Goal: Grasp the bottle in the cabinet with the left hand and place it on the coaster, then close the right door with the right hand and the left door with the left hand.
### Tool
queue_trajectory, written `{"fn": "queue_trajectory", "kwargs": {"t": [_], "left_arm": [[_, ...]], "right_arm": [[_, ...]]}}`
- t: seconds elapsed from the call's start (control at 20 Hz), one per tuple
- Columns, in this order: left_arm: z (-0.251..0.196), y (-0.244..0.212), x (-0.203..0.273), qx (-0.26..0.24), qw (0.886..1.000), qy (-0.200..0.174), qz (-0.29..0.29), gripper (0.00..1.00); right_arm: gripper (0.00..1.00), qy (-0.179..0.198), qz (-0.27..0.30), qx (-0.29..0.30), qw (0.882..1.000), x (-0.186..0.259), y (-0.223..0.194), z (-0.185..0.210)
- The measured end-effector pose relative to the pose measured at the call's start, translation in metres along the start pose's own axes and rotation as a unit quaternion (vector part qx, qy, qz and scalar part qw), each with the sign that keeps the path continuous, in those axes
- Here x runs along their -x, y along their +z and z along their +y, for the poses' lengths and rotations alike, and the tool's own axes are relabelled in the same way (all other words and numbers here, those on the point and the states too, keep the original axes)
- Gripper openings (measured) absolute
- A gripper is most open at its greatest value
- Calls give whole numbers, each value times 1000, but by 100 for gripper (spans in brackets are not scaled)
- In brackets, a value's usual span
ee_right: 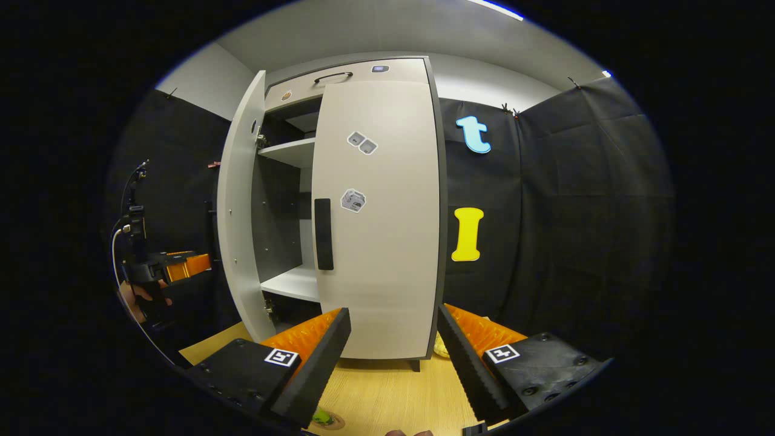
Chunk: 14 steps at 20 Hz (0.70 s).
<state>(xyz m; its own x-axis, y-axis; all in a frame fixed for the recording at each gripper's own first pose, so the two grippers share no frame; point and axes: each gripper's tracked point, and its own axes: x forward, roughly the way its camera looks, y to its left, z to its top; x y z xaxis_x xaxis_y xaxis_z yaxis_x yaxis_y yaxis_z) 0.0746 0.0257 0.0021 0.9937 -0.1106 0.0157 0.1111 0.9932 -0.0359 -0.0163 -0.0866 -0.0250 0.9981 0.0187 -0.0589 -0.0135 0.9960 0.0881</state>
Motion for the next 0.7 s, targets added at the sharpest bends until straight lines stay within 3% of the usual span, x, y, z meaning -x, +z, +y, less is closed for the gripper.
{"fn": "queue_trajectory", "kwargs": {"t": [0.3, 0.7], "left_arm": [[-47, 0, -34, -14, 1000, -25, -1, 95], [-66, -3, -53, -6, 1000, -30, -3, 95]], "right_arm": [[96, -11, 0, -8, 1000, 0, 2, -14], [96, -7, 5, -18, 1000, -6, 1, -17]]}}
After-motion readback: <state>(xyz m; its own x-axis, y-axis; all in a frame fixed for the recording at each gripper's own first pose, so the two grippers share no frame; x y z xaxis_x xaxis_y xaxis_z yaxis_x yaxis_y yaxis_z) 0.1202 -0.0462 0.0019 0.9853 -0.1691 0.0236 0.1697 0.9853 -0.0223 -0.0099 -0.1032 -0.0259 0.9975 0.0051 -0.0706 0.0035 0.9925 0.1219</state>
